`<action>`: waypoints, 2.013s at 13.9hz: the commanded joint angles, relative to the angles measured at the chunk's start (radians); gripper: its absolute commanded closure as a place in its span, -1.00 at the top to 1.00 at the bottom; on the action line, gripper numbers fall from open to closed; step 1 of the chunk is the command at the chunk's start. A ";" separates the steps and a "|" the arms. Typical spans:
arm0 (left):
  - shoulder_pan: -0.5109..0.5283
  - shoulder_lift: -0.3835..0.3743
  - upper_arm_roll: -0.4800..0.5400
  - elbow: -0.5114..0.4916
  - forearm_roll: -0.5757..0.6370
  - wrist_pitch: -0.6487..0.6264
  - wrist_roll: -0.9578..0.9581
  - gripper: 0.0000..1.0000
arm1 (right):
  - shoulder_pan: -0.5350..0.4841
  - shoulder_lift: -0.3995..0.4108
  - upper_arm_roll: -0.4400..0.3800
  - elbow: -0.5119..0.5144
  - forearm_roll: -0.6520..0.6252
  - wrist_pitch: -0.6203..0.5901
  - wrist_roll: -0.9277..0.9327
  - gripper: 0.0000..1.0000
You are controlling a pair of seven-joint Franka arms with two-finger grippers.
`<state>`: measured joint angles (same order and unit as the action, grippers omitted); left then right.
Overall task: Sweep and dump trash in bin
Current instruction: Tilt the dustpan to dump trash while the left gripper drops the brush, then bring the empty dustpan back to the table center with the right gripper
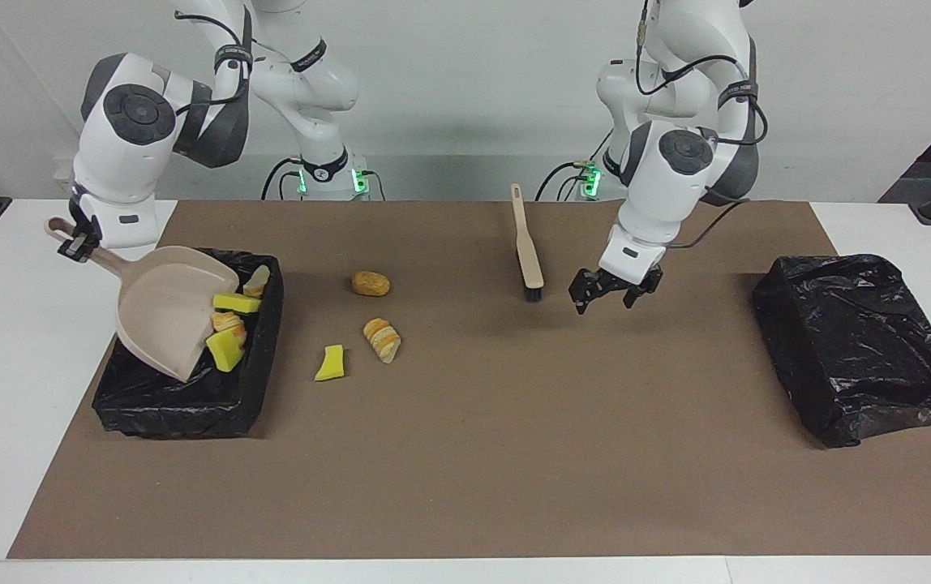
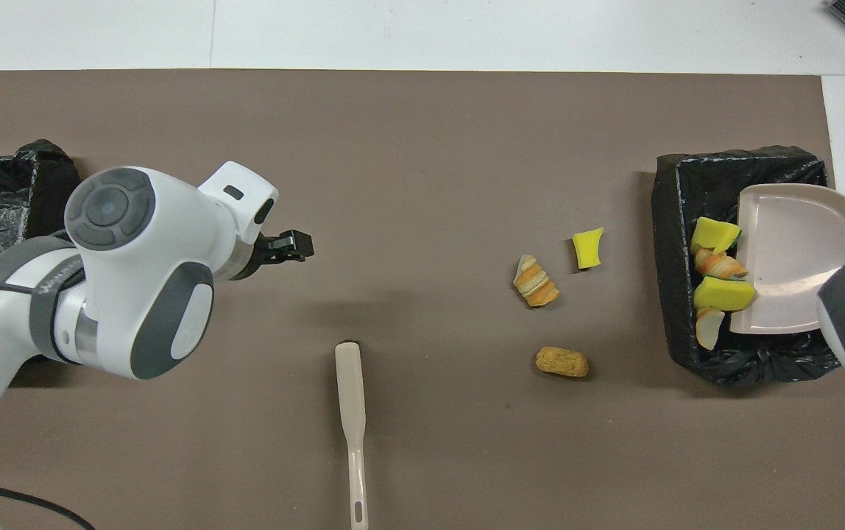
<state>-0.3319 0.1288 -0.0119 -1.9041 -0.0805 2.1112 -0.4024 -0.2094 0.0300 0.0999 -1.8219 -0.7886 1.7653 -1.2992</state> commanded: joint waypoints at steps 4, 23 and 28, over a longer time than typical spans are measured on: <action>0.186 0.009 -0.006 0.178 0.038 -0.236 0.340 1.00 | 0.041 -0.027 0.000 0.035 -0.129 -0.089 -0.002 -1.00; 0.232 -0.064 -0.014 0.244 0.090 -0.390 0.491 1.00 | 0.266 0.109 0.029 0.345 0.434 -0.221 0.890 -1.00; 0.232 -0.071 -0.014 0.229 0.090 -0.390 0.493 1.00 | 0.405 0.272 0.031 0.505 0.535 -0.207 1.350 -1.00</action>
<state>-0.0951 0.0561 -0.0287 -1.6790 -0.0103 1.7281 0.0807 0.1446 0.2016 0.1316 -1.4420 -0.2837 1.5723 -0.0968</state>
